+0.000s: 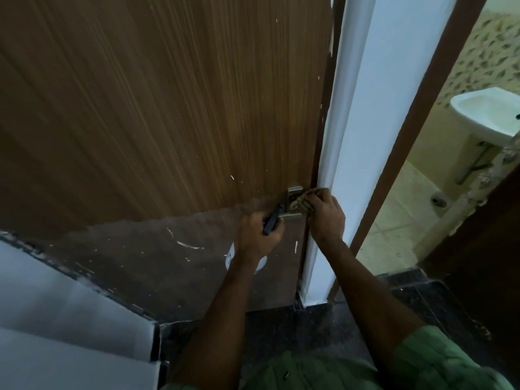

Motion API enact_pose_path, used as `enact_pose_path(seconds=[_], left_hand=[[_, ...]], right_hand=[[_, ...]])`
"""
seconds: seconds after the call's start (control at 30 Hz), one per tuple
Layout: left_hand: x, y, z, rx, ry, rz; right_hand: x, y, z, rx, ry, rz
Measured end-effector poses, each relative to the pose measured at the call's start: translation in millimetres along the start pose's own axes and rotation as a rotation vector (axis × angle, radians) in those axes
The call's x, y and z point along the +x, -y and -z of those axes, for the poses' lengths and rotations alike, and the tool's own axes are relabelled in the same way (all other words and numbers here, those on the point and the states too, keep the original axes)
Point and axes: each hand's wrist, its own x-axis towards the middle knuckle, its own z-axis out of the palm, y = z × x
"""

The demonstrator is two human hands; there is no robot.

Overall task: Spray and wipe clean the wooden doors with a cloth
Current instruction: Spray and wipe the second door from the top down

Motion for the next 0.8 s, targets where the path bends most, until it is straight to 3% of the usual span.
enact_pose_path(seconds=[0.27,0.43,0.6,0.8], left_hand=[[5,18,0,-0.1,-0.077,0.058],[6,29,10,-0.054,-0.171,-0.021],[6,26,19,-0.054,-0.225,-0.04],[4,31,26,-0.038,-0.272,-0.12]], right_hand=[[-25,5,2,-0.01,-0.028,0.107],[-33,32,-17,0.109,0.017,0.035],[-45,68,-54,0.133,0.142,0.317],[-39,29,-30,0.029,-0.066,0.171]])
